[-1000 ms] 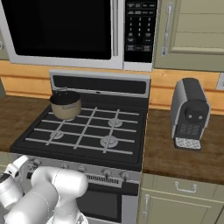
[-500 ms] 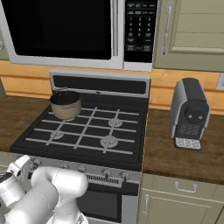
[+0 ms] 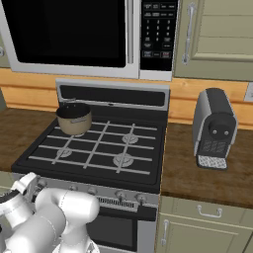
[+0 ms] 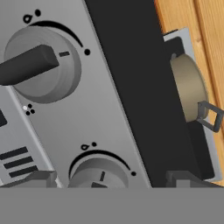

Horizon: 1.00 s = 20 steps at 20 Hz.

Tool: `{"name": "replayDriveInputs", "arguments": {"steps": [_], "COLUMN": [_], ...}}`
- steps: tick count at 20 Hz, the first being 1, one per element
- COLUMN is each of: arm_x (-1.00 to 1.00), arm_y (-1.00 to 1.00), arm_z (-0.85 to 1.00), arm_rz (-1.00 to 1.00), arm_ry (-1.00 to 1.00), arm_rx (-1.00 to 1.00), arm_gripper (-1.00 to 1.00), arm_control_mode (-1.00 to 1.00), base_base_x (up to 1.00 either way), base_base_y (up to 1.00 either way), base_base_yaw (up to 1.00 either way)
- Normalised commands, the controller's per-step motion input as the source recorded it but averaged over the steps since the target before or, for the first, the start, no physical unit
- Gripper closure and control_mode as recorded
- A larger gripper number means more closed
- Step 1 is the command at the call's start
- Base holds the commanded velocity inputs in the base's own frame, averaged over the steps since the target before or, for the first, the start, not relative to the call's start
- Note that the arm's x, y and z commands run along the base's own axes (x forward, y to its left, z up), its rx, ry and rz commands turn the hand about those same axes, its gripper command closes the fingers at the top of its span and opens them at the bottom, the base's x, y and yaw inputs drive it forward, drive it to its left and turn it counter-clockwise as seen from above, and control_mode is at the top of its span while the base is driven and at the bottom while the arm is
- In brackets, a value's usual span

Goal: Turn off the rear left burner of the stove.

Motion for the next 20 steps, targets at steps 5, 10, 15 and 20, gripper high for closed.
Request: {"name": "replayDriveInputs", "arguments": {"steps": [5, 10, 15, 20], "arm_x": [0.0, 0.0, -0.2, -0.04], "arm_y": [0.0, 0.01, 0.0, 0.0], "arm_z": [-0.26, -0.19, -0.04, 0.0], "arm_rz": [0.0, 0.0, 0.0, -0.01], "arm_ry": [0.0, 0.0, -0.02, -0.07], "arm_rx": [0.0, 0.0, -0.02, 0.0], "arm_gripper": [-1.0, -1.0, -1.0, -1.0], "arm_control_mode": [-1.0, -1.0, -1.0, -1.0], "base_base_x": [0.0, 0.0, 0.0, 0.0], "base_base_y": [0.0, 0.0, 0.0, 0.0], "base_base_yaw": [0.0, 0.0, 0.0, 0.0]}}
